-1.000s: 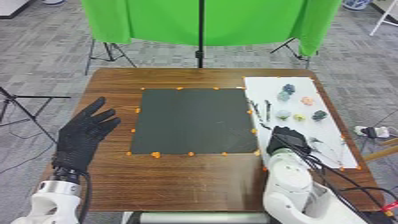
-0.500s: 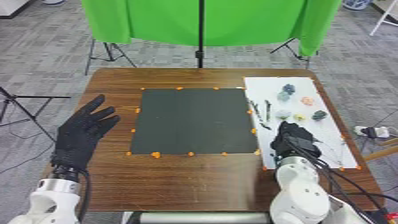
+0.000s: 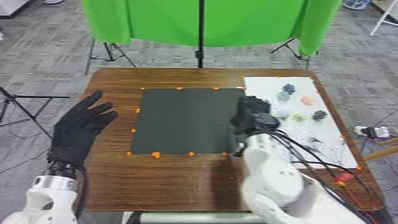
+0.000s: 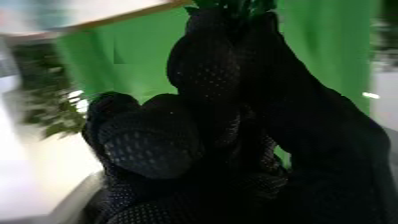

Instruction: Arrange flowers

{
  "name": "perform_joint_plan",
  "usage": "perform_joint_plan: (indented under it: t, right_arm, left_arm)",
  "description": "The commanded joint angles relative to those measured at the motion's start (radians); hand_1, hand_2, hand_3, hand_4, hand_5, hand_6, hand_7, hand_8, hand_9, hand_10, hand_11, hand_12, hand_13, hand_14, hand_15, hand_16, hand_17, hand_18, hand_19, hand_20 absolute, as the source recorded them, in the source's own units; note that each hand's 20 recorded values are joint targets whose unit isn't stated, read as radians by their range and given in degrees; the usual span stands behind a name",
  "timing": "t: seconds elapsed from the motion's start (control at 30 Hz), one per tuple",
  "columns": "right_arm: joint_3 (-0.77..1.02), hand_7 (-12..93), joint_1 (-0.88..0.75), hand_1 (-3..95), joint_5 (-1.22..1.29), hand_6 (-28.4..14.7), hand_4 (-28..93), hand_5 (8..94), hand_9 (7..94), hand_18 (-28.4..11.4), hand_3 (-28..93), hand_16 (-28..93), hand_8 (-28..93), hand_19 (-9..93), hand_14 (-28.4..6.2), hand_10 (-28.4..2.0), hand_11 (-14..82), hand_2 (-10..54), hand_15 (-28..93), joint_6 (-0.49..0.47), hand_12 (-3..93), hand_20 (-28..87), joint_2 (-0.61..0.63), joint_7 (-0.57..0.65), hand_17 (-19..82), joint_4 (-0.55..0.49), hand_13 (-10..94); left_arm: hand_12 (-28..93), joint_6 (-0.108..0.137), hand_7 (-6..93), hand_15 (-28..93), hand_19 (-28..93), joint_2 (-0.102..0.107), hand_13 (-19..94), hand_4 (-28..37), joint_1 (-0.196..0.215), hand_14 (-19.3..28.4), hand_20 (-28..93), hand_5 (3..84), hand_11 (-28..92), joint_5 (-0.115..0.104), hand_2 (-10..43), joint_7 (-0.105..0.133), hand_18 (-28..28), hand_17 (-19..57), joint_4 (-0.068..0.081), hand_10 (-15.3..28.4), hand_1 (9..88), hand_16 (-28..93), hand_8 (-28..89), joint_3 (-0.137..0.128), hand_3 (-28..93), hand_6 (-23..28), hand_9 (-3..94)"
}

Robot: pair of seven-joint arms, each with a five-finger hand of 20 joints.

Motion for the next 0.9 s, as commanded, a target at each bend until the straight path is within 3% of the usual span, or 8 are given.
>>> perform_joint_plan:
  t: [0.03,0.37,0.43,0.47,0.53,0.63,0.8,0.9]
  right_arm:
    - [-0.121,26,0.238,56.4,0.038,-6.2,-28,88.9,88.7,-25.7,75,19,23,93,-8.0,-13.4,53.2,-9.5,71,-0.051,21.5,45,-0.319,-0.100,51,0.218,89]
    - [-0.279,26,0.345,55.3,0.092,-5.9,-28,88.9,88.7,-25.5,75,19,22,93,-7.9,-13.0,53.5,-9.5,71,-0.058,21.3,46,-0.423,-0.136,51,0.504,89]
    - [-0.309,26,0.356,55.0,0.108,-5.8,-28,88.8,88.8,-25.5,75,18,22,93,-8.0,-13.0,53.5,-9.5,71,-0.048,21.3,46,-0.421,-0.110,51,0.546,89]
    - [-0.322,27,0.370,54.9,0.147,-5.7,-28,88.8,88.8,-25.4,75,18,22,93,-8.0,-12.9,53.6,-9.5,71,-0.052,21.2,46,-0.427,-0.102,51,0.560,89]
    - [-0.308,27,0.350,54.6,0.169,-5.7,-28,88.8,88.8,-25.5,75,18,22,93,-8.1,-12.9,53.6,-9.5,71,-0.093,21.2,46,-0.434,-0.078,50,0.563,89]
    - [-0.321,27,0.363,54.6,0.197,-5.7,-28,88.7,88.8,-25.6,75,18,21,93,-8.2,-12.9,53.6,-9.5,70,-0.095,21.2,46,-0.439,-0.074,50,0.569,89]
    - [-0.303,27,0.370,54.8,0.192,-5.6,-28,88.6,88.6,-25.7,75,18,20,93,-8.2,-12.8,53.6,-9.5,70,-0.103,21.2,46,-0.461,-0.086,49,0.583,89]
    - [-0.318,27,0.383,54.5,0.210,-5.2,-28,88.7,88.6,-25.7,74,18,19,93,-8.3,-12.7,53.6,-9.5,70,-0.116,21.1,46,-0.465,-0.089,49,0.569,89]
  left_arm:
    - [12,0.005,13.0,54,60,0.037,27,-22.4,-0.094,28.4,-1,36.2,25,0.005,5.7,-0.049,28.4,-7.0,-0.006,20.9,25.5,-8,-10,0.013,78,8.1,35.8]
    - [12,0.002,12.9,54,61,0.089,27,-22.2,-0.221,28.4,-1,35.9,25,-0.001,5.7,-0.031,28.4,-6.6,0.021,20.8,25.5,-8,-9,0.088,78,8.1,35.5]
    - [12,-0.034,12.9,54,62,0.079,27,-22.2,-0.252,28.4,-1,36.0,25,0.011,5.7,-0.074,28.4,-6.6,0.028,20.9,25.5,-8,-9,0.092,78,8.1,35.5]
    - [12,-0.027,13.0,55,62,0.087,27,-22.2,-0.248,28.4,-1,35.9,25,0.004,5.7,-0.046,28.4,-6.5,0.025,20.9,25.4,-8,-9,0.097,78,8.1,35.5]
    - [12,-0.032,13.0,54,62,0.078,27,-22.1,-0.272,28.4,-1,35.9,25,0.000,5.7,-0.064,28.4,-6.5,0.034,20.9,25.4,-8,-9,0.109,78,8.1,35.5]
    - [12,-0.019,13.0,55,62,0.094,27,-22.1,-0.274,28.4,-2,35.9,25,-0.005,5.8,-0.038,28.4,-6.5,0.034,20.9,25.5,-8,-9,0.114,78,8.1,35.4]
    - [12,-0.035,13.1,55,62,0.077,27,-22.1,-0.307,28.4,-2,35.9,25,0.000,5.8,-0.077,28.4,-6.4,0.050,20.9,25.6,-8,-10,0.116,78,8.1,35.3]
    - [12,-0.029,13.1,55,62,0.091,27,-22.0,-0.299,28.4,-2,35.9,25,-0.004,5.8,-0.056,28.4,-6.5,0.046,20.9,25.6,-8,-10,0.120,78,8.1,35.3]
